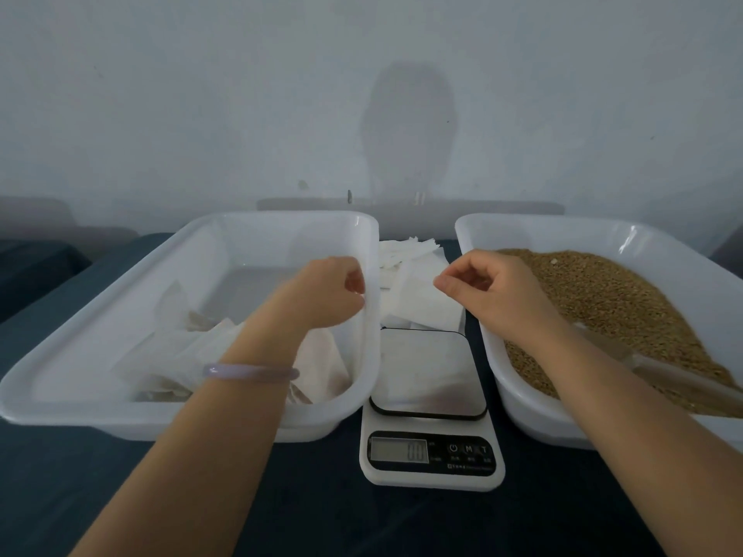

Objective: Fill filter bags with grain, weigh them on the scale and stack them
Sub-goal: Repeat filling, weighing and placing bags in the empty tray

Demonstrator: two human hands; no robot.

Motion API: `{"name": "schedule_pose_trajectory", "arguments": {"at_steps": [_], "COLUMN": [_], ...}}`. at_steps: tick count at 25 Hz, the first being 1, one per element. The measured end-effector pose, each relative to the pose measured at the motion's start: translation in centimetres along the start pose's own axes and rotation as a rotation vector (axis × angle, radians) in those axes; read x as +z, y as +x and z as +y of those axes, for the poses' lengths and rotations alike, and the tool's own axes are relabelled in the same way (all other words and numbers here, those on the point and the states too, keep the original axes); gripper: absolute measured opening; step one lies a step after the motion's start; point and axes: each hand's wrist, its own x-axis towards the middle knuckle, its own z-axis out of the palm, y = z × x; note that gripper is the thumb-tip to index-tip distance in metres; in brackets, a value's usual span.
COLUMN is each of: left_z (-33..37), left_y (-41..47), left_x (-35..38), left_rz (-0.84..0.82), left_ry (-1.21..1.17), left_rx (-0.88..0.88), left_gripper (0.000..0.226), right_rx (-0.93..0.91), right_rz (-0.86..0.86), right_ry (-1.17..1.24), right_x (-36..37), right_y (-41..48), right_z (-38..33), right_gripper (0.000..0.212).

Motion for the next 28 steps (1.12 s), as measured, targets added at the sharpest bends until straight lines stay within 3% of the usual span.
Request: {"name": "schedule_pose_trajectory", "arguments": {"at_steps": [4,7,9,14,18,22,28], "left_z": [0.4,0.4,0.4,-0.6,-1.1,-1.0,-0.7], "left_y": [0.4,0.7,0.7,0.9,1.5,1.7,1.0], "left_x": [1.0,1.4,1.8,3.1,3.4,3.4,3.1], "left_rz": [0.025,0.049,0.064,0.061,0.010,-0.003,0.008], "left_ry": [-0.043,-0.052,-0.073,-0.187,-0.235,-0.241,-0.287], "left_rx": [0.070,0.090,0.117,0.108,0.100,0.074,0.077], "left_gripper": [0.022,0.009,0.021,0.025,0.025,0.025,0.026], "right_rx": [0.038,0.103,0.161,0.446,0.567,0.550,0.398], "right_rz": [-0.090,-0.303,-0.453,-0.634,-0.644,-0.609,-0.362], "right_ry": [-0.116,-0.451,-0.630,-0.879,-0.867,-0.859,-0.910], "right_x": [-0.2,0.6,2.8,9.1,9.9,9.5,9.0], "right_y": [0.5,3.3,5.8,8.4,8.5,8.5,7.2], "right_z": [-0.2,-1.0,-1.3,2.3,4.3,4.5,4.0], "right_gripper": [0.008,0.035,0.049,0.048,0.052,0.037,0.031]}}
